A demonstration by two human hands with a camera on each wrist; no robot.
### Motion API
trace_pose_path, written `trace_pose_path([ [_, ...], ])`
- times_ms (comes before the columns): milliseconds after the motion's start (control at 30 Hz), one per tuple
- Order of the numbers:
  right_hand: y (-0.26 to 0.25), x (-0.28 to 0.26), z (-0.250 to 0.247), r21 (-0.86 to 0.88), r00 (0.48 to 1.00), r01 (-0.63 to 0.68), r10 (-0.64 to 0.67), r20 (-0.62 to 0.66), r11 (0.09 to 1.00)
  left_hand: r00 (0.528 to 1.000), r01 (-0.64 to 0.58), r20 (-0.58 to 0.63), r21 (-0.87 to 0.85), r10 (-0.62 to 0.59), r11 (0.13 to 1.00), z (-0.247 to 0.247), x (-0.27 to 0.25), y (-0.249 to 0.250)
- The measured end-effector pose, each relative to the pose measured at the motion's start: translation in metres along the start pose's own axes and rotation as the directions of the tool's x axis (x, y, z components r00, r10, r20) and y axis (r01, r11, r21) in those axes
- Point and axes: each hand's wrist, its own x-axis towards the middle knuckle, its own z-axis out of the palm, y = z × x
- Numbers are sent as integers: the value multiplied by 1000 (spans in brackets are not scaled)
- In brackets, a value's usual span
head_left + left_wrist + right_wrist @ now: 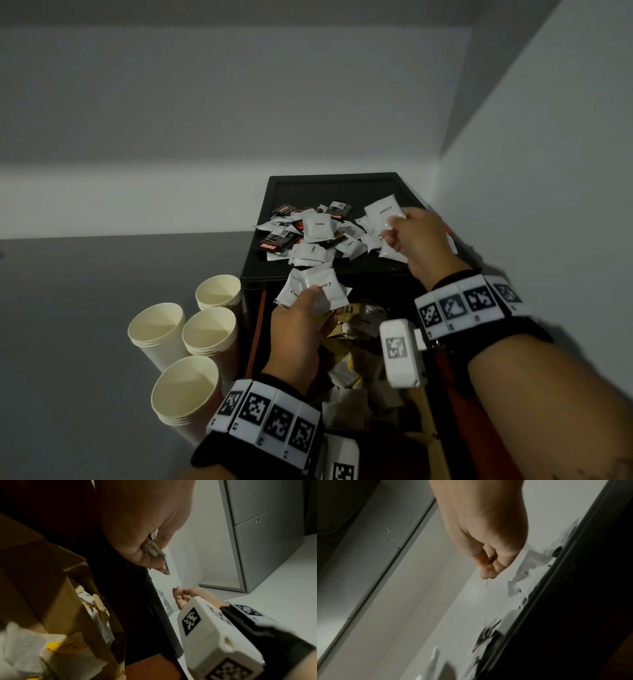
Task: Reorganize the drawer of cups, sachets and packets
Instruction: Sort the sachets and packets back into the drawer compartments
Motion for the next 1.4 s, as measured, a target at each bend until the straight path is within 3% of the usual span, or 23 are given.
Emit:
trace_pose_path([
  [100, 2, 16, -6, -104, 1000, 6, -3, 25, 995, 999, 35, 3, -35, -35, 999, -2, 2, 1],
  [200, 4, 15, -9, -273, 996, 62, -79, -52, 960, 999, 39, 0, -30, -39, 999, 0, 2, 2],
  [267, 4, 1, -10, -244, 993, 100, -112, -35, 965, 999, 32, 1, -34, -32, 999, 1, 0, 4],
  [333, 4, -21, -6, -221, 986, 122, -93, 137, 968, 1000, 5, 4, -18, -5, 1000, 2, -1, 3],
  [433, 7, -51, 3, -373, 862, 274, -54, 504, 887, 998, -55, 34, 30, 54, 998, 1, -3, -1],
  [500, 12, -57, 9, -422, 835, 360, -86, 544, 832, 996, -70, 54, 68, 66, 995, 1, -4, -2],
  [600, 13, -49, 10, -368, 894, 286, -107, 435, 885, 999, -26, 31, 54, 25, 998, 2, -5, 0],
  [733, 4, -22, 2, -100, 993, 30, -18, 118, 994, 1000, 14, 1, 34, -14, 999, 3, -5, 4],
  [833, 2, 4, -10, 73, 994, 17, -9, -108, 997, 997, 74, 20, -36, -73, 997, 4, -9, 7],
  [933, 8, 22, -32, 72, 961, 54, -32, -273, 996, 995, 90, 60, -83, -85, 992, 4, -14, 9],
  [1233, 50, 45, -71, -270, 937, -29, -68, -342, 962, 991, 109, 75, -35, -106, 993, 5, -11, 3],
  [1400, 53, 45, -68, -265, 954, -12, -68, -292, 964, 989, 61, 138, -48, -54, 997, 2, -11, 2],
])
